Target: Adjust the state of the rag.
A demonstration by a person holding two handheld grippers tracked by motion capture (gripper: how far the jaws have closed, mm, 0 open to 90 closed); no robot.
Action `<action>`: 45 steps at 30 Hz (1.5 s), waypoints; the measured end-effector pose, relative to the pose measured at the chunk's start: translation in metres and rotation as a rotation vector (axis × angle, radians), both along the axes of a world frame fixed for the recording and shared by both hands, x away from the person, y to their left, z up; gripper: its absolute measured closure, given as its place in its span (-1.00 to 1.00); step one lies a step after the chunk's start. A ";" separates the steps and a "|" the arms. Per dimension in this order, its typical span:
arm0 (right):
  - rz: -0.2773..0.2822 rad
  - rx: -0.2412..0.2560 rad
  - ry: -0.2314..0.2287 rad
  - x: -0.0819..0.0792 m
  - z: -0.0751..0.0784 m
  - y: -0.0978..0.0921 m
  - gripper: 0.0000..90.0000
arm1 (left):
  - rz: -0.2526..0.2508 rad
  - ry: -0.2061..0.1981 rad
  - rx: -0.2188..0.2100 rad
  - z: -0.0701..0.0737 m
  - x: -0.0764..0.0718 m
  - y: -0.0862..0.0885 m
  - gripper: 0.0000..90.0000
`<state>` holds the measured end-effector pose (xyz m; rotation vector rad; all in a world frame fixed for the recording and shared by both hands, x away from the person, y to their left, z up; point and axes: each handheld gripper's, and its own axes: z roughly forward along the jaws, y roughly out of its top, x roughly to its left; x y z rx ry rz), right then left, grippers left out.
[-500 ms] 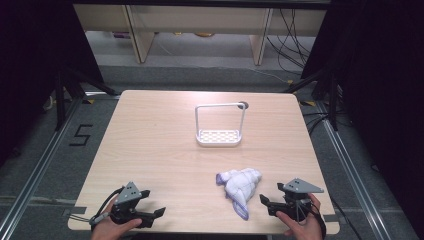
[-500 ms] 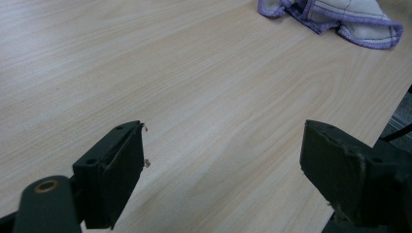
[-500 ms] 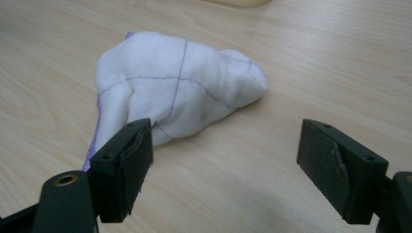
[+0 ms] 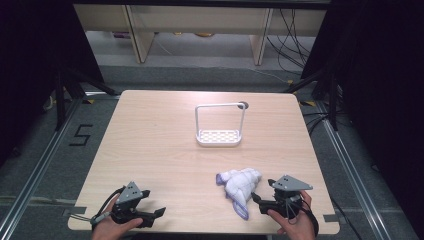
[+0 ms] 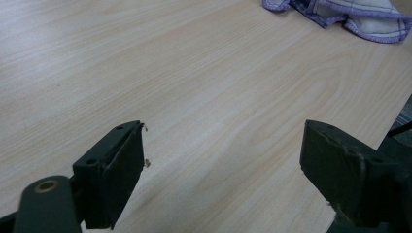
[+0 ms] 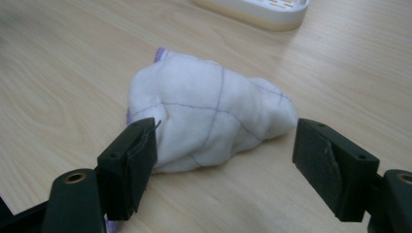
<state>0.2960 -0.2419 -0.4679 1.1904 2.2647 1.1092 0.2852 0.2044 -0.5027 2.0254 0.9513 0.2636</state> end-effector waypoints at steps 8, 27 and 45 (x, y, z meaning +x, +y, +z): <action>0.068 -0.016 -0.018 0.001 0.004 0.015 -0.41 | 0.013 0.004 -0.015 0.000 0.000 -0.002 -0.64; 0.226 -0.097 -0.056 0.022 0.009 0.065 -0.05 | 0.005 0.005 0.023 -0.001 0.001 0.000 -0.64; 0.246 -0.351 -0.054 0.039 -0.022 0.100 0.22 | 0.017 0.015 0.009 -0.002 0.000 -0.003 -0.64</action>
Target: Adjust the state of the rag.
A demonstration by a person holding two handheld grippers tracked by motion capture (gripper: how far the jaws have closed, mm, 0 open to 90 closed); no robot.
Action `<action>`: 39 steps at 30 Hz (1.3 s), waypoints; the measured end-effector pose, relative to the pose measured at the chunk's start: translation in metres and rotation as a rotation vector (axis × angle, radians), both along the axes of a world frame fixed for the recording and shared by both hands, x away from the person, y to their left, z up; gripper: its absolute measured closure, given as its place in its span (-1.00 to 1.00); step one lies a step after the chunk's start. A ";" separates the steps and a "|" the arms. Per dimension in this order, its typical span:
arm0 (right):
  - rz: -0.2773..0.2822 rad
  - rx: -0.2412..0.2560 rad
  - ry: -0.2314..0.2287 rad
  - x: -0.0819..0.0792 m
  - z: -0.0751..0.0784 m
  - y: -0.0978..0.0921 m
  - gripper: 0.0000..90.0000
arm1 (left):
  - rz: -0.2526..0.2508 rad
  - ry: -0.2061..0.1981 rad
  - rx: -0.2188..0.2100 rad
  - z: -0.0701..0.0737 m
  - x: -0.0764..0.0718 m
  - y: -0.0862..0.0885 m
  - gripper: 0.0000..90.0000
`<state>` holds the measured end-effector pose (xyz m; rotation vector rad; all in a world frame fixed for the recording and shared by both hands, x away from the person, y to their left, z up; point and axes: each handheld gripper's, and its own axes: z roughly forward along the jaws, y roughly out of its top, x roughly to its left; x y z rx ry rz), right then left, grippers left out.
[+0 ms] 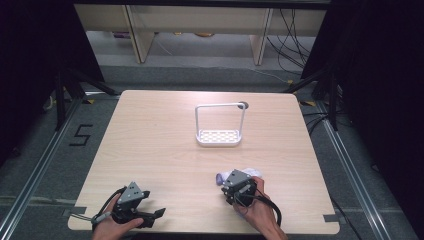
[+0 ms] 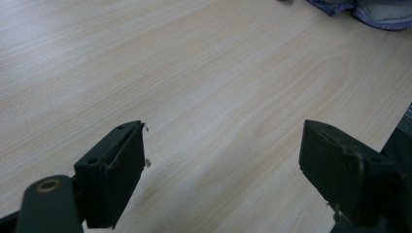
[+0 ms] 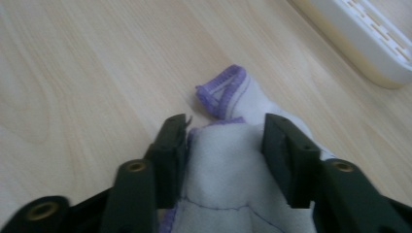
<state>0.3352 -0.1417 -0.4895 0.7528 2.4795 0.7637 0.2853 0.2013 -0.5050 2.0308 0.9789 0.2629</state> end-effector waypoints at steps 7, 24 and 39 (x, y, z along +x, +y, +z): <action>-0.012 0.159 0.033 0.003 0.017 -0.023 0.71 | -0.028 -0.002 0.027 0.001 0.001 0.001 -0.64; 0.053 0.460 0.067 -0.011 0.058 -0.061 0.72 | -0.086 -0.026 0.014 0.002 0.010 -0.029 -0.62; 0.165 0.545 -0.016 -0.020 0.090 -0.038 0.74 | -0.205 0.007 -0.205 0.012 0.007 -0.067 -0.57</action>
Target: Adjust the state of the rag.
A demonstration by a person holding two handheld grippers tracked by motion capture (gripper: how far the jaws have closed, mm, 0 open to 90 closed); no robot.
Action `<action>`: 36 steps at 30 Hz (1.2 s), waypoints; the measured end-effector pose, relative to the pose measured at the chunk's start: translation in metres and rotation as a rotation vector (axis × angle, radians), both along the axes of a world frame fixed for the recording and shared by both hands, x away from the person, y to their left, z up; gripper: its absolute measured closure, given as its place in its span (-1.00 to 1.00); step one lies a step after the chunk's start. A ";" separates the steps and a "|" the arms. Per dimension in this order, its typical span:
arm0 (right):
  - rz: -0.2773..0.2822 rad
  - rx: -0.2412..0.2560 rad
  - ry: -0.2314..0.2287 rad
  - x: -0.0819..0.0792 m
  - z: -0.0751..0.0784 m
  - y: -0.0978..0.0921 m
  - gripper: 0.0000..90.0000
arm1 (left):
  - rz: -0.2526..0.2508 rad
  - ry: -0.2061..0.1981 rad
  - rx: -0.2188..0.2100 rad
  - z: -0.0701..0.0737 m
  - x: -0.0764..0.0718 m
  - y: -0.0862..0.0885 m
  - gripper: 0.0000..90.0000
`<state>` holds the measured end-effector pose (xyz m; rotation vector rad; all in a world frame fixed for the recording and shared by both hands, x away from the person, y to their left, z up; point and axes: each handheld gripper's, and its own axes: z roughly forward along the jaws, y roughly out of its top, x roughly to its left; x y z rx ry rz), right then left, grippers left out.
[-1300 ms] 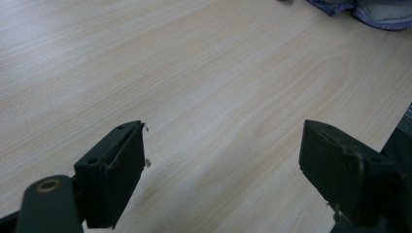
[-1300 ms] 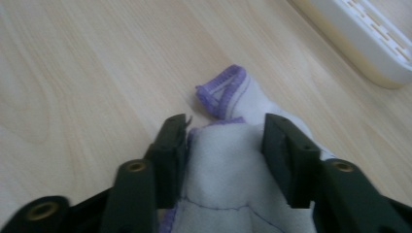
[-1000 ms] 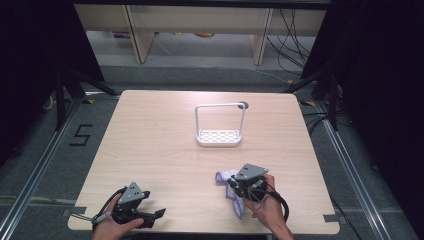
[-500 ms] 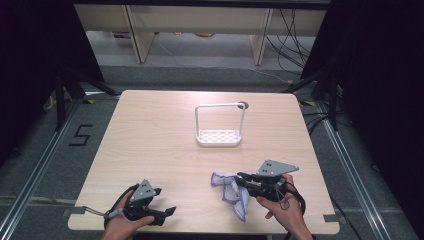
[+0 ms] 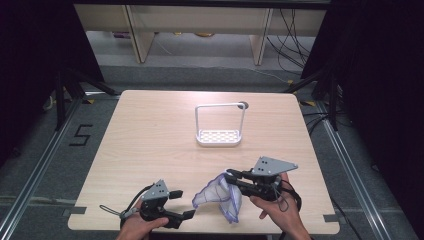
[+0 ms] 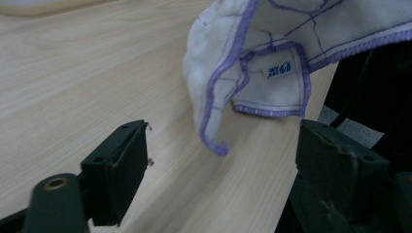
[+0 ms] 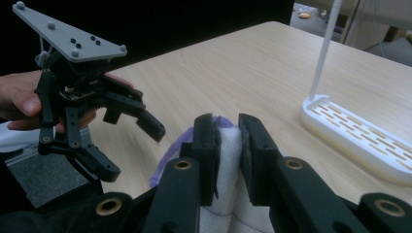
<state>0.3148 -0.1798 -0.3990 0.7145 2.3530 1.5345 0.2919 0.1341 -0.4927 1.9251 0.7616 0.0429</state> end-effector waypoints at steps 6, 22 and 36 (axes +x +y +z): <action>0.020 0.009 0.035 0.000 -0.001 0.003 0.74 | -0.002 -0.049 0.073 -0.010 0.010 -0.021 -0.13; 0.011 0.071 0.039 0.006 0.006 -0.008 0.74 | -0.039 -0.200 -0.021 0.082 0.014 0.020 0.92; -0.098 -0.136 0.194 0.074 -0.059 -0.007 0.71 | 0.016 -0.093 0.128 0.034 0.101 -0.002 0.89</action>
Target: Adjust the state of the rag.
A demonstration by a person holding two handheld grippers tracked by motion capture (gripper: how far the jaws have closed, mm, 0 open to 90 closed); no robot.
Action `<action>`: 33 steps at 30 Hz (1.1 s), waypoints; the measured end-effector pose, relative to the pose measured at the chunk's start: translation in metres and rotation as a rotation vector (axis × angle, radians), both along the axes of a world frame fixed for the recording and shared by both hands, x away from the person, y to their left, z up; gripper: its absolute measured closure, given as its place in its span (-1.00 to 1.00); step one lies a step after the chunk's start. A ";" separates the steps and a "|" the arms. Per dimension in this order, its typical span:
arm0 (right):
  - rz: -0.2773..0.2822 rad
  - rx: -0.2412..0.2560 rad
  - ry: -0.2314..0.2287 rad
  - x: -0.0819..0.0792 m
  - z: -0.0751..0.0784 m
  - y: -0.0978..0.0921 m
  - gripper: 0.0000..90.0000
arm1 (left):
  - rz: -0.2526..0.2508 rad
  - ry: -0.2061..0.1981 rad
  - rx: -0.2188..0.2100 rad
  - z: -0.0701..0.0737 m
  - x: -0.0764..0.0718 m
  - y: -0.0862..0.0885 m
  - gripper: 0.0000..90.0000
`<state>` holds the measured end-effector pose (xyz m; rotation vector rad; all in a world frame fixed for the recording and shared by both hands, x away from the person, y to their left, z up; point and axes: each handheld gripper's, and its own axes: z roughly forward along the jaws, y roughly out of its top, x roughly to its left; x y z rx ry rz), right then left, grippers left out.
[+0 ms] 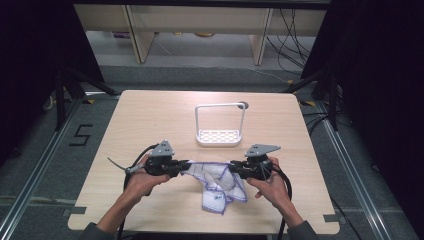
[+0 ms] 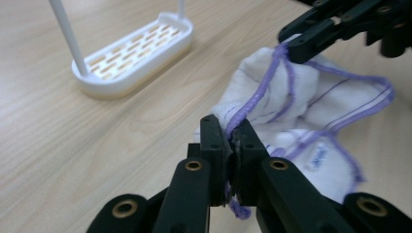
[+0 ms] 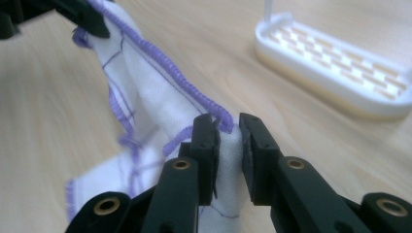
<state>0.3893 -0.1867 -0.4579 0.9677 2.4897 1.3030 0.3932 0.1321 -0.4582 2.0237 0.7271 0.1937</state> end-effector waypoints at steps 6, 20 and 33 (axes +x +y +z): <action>-0.058 -0.088 0.023 0.009 -0.011 -0.007 0.45 | 0.030 0.018 0.044 -0.025 0.023 -0.002 0.87; -0.046 -0.164 0.007 -0.007 -0.015 -0.028 0.58 | 0.050 0.056 0.052 -0.048 0.036 0.011 0.83; -0.118 -0.138 -0.051 -0.002 -0.002 -0.050 0.73 | 0.149 0.047 0.092 -0.056 0.044 0.026 0.54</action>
